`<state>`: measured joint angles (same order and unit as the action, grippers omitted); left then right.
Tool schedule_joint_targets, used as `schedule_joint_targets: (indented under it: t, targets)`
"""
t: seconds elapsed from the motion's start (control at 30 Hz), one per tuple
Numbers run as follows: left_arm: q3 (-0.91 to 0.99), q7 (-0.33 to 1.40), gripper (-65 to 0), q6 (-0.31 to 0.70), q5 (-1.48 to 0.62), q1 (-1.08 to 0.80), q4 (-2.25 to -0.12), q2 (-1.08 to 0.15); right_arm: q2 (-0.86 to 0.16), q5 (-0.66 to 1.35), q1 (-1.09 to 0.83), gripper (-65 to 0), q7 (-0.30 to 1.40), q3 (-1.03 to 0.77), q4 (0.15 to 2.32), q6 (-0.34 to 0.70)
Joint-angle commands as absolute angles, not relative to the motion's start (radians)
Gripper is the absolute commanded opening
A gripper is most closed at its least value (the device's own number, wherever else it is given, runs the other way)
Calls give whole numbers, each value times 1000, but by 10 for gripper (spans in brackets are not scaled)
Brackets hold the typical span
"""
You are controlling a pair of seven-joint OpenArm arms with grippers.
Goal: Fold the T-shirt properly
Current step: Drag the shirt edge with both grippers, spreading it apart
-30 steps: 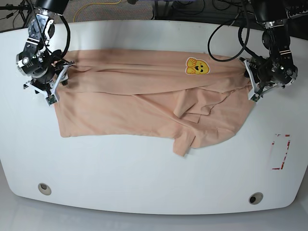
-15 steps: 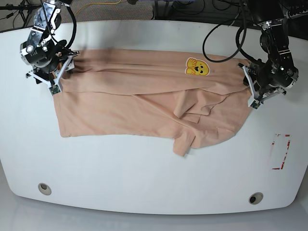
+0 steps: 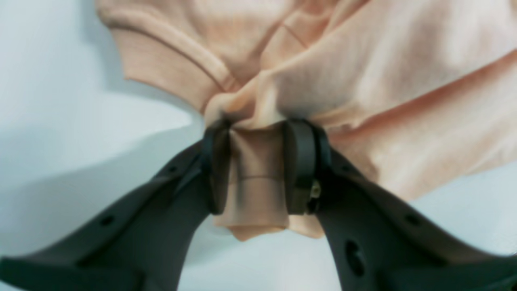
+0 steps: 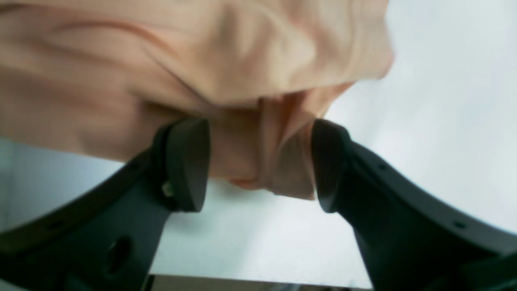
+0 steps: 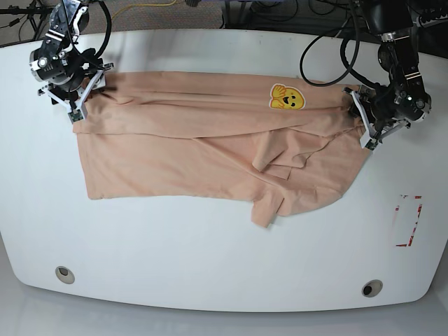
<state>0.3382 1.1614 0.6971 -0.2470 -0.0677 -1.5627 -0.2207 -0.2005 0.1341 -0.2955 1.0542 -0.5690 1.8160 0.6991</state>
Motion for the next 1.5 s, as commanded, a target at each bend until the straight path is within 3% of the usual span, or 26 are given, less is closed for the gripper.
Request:
schedule_joint_targets:
  t: [0.0, 1.07, 1.47]
  targets:
    - [334, 1147, -440, 698, -236, -71, -1511, -225, -239, 140, -292, -271, 1020, -576, 1788, 698]
    - [340, 1093, -440, 698, -236, -96, -1425, -314, -490, 143, -283, -271, 986, -575, 1664, 698]
    - [337, 1096, -440, 698, -236, -110, -1428, -321, -486, 143, -295, -271, 1127, -576, 1845, 698]
